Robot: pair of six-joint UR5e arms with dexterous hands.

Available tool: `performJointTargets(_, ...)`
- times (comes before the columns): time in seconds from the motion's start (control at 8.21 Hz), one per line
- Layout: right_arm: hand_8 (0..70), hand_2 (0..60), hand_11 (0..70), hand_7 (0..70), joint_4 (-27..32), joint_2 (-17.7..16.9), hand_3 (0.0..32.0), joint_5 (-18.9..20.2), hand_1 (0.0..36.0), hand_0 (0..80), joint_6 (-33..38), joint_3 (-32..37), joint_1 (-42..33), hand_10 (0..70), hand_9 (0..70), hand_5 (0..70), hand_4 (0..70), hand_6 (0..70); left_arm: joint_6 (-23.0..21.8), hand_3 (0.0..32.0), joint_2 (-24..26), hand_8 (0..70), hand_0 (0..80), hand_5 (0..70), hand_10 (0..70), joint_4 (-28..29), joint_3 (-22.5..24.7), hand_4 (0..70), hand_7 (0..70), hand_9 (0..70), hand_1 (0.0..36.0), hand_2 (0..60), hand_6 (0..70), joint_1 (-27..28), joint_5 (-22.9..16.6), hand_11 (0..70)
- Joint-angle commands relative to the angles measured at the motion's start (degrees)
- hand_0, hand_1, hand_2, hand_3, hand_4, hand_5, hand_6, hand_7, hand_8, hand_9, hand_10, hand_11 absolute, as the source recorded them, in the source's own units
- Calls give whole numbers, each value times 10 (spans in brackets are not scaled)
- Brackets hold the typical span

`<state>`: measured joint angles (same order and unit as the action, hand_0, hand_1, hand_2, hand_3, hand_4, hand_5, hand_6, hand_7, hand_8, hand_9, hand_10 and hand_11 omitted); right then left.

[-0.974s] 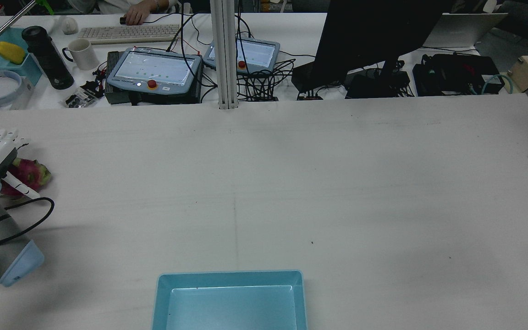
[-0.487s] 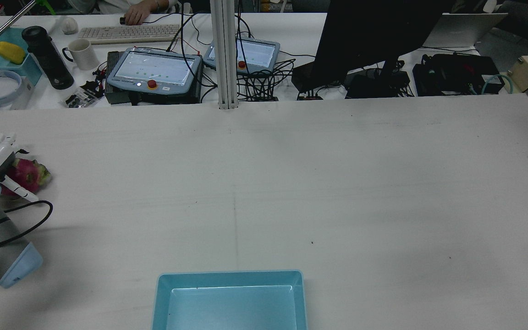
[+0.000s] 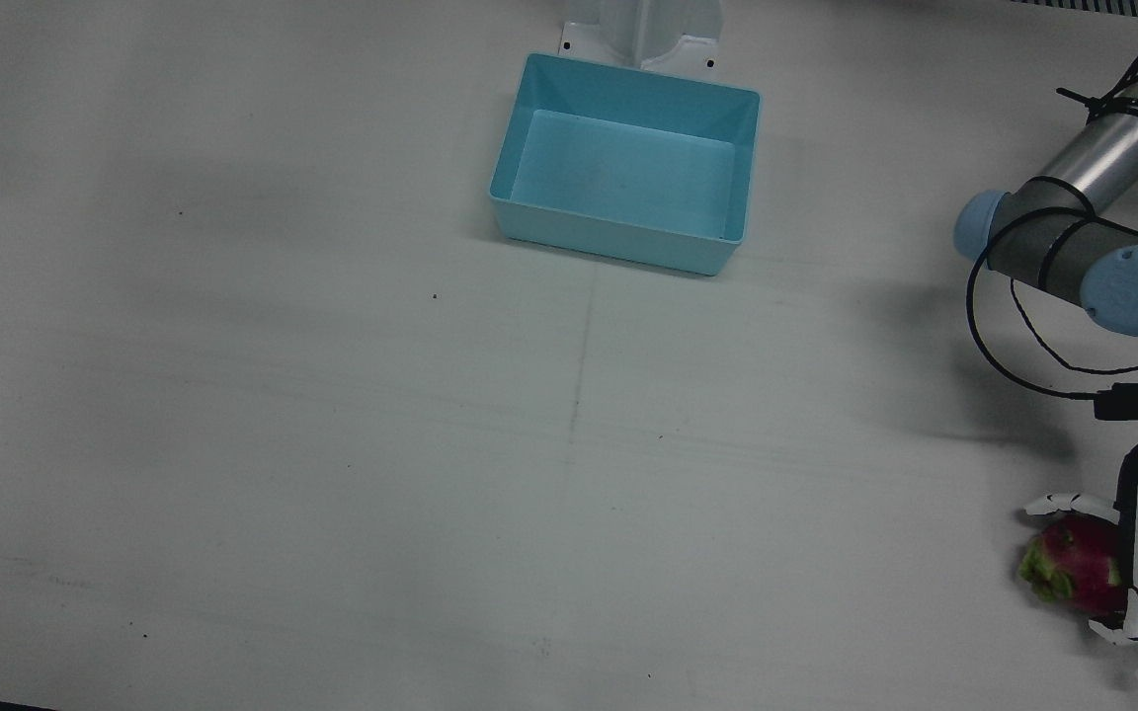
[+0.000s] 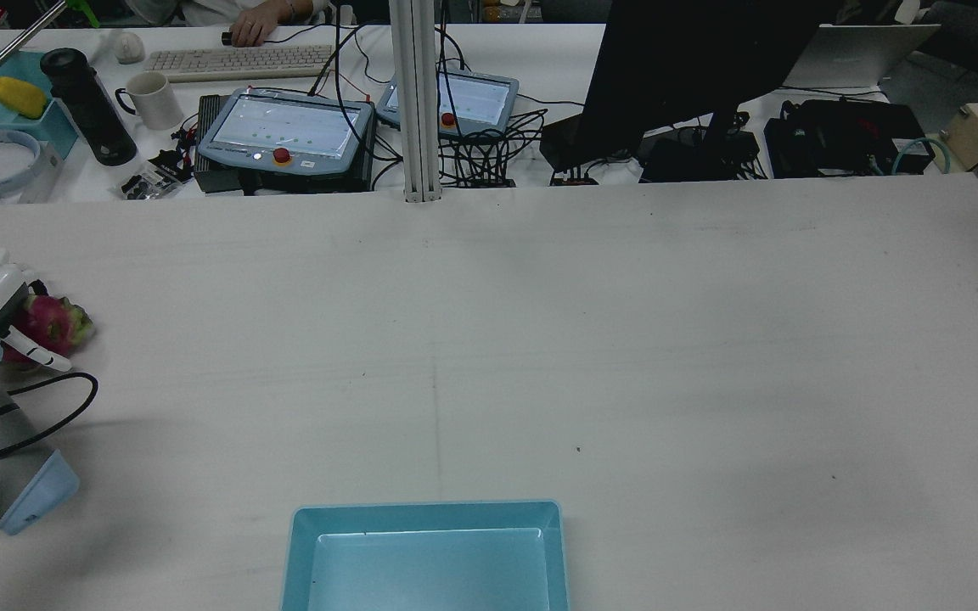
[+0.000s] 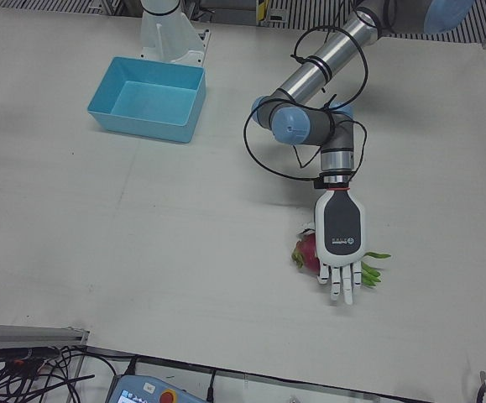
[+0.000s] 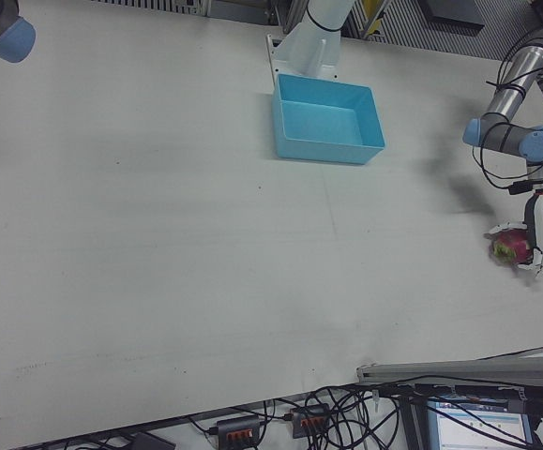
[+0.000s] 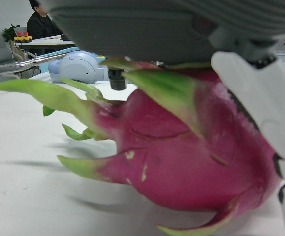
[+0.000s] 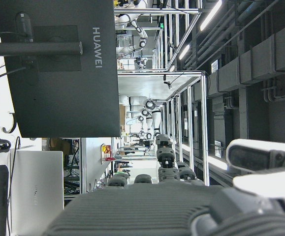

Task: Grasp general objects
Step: 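Close the left hand's fingers around the pink dragon fruit, then lift the dragon fruit with the left hand and carry it toward the tray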

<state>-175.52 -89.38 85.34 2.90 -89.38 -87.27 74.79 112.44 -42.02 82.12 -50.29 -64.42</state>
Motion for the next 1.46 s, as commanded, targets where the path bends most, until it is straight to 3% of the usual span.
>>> performJointTargets(0.0,0,0,0,0,0,0,0,0,0,0,0,0,0,0,0,0,0,0,0,0,0,75,512,700,212,5,1,89,262,132,273,520,132,0,1,330)
performJointTargets(0.12,0,0,0,0,0,0,0,0,0,0,0,0,0,0,0,0,0,0,1,0,0,162,440,700,308,8,0,114,360,259,239,600,203,0,2,456)
performJointTargets(0.24,0,0,0,0,0,0,0,0,0,0,0,0,0,0,0,0,0,0,3,0,-1,187,177,700,381,7,1,115,371,289,237,600,221,1,10,546)
performJointTargets(0.37,0,0,0,0,0,0,0,0,0,0,0,0,0,0,0,0,0,0,5,0,-1,182,0,700,371,6,2,110,344,284,230,600,200,0,11,531)
performJointTargets(0.61,0,0,0,0,0,0,0,0,0,0,0,0,0,0,0,0,0,0,5,0,0,172,0,700,354,-22,47,100,322,271,233,600,184,-7,11,509)
performJointTargets(0.73,0,0,0,0,0,0,0,0,0,0,0,0,0,0,0,0,0,0,5,0,1,172,8,700,344,-52,92,98,326,273,239,600,183,-10,11,497)
performJointTargets(0.97,0,0,0,0,0,0,0,0,0,0,0,0,0,0,0,0,0,0,5,0,12,162,106,700,316,-144,216,98,321,258,253,600,178,-18,34,462)
performJointTargets(1.34,0,0,0,0,0,0,0,0,0,0,0,0,0,0,0,0,0,0,5,0,126,142,169,700,272,-271,309,90,306,231,253,600,160,-19,35,406)
